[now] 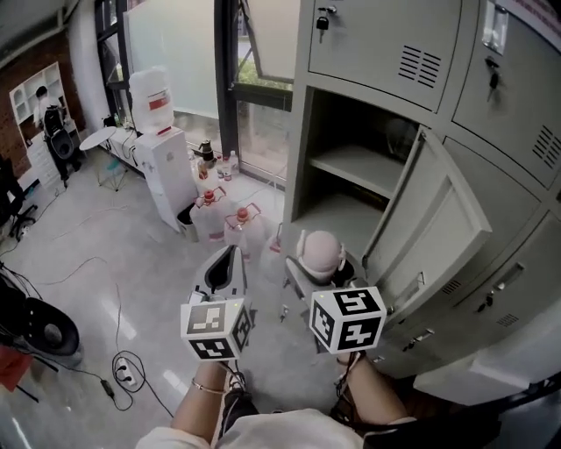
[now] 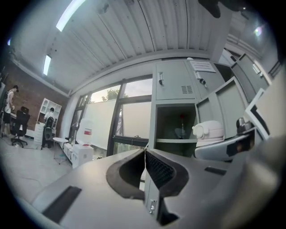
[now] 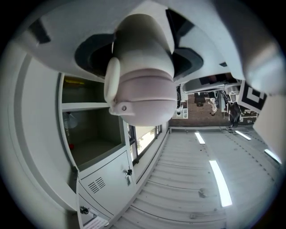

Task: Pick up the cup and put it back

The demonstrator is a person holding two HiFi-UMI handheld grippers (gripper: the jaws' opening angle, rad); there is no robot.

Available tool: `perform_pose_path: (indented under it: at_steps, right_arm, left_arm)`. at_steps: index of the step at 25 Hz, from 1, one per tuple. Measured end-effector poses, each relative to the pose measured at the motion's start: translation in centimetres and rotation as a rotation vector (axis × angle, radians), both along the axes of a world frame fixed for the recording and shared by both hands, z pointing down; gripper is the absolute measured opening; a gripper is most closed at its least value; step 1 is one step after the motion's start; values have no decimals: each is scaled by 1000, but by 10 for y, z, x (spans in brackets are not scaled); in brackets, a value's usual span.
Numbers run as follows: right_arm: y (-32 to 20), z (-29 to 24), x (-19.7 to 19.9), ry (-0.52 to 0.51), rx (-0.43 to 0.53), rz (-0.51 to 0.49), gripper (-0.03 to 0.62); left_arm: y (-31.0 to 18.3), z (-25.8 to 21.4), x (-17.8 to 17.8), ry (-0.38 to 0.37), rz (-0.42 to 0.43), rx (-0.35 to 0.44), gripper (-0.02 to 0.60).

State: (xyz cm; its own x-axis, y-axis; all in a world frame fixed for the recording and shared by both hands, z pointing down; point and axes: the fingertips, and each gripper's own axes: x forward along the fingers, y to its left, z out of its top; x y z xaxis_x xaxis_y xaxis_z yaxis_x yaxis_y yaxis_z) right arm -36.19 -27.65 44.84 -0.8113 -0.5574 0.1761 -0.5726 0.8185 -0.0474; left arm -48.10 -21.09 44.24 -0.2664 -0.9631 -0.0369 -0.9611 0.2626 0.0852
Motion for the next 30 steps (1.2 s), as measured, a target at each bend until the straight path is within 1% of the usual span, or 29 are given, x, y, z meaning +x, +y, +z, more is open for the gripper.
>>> perform_pose_path:
  at_steps: [3, 7, 11, 14, 19, 22, 26, 30]
  right_arm:
    - [-16, -2, -5, 2, 6, 63, 345]
    - [-39, -7, -12, 5, 12, 158, 345]
    - [-56, -12, -19, -1, 13, 232, 345]
    - [-66, -14, -17, 2, 13, 297, 345]
    - [-77, -20, -11, -13, 2, 388, 345]
    - [-81, -22, -10, -16, 11, 410, 345]
    - [-82, -18, -8, 12, 17, 416, 345]
    - [-87, -14, -7, 3, 0, 424, 345]
  left_arm:
    - [-22, -2, -11, -17, 59, 1, 11]
    - [-54, -7, -21, -6, 170, -3, 11]
    - [-83, -10, -37, -12, 240, 16, 11]
    - [-103, -17, -37, -2, 304, 24, 11]
    - [-122, -18, -34, -18, 390, -12, 11]
    - [-131, -22, -35, -51, 418, 2, 11]
    - [-143, -15, -36, -23, 435, 1, 11]
    - [-149, -16, -35, -24, 445, 1, 11]
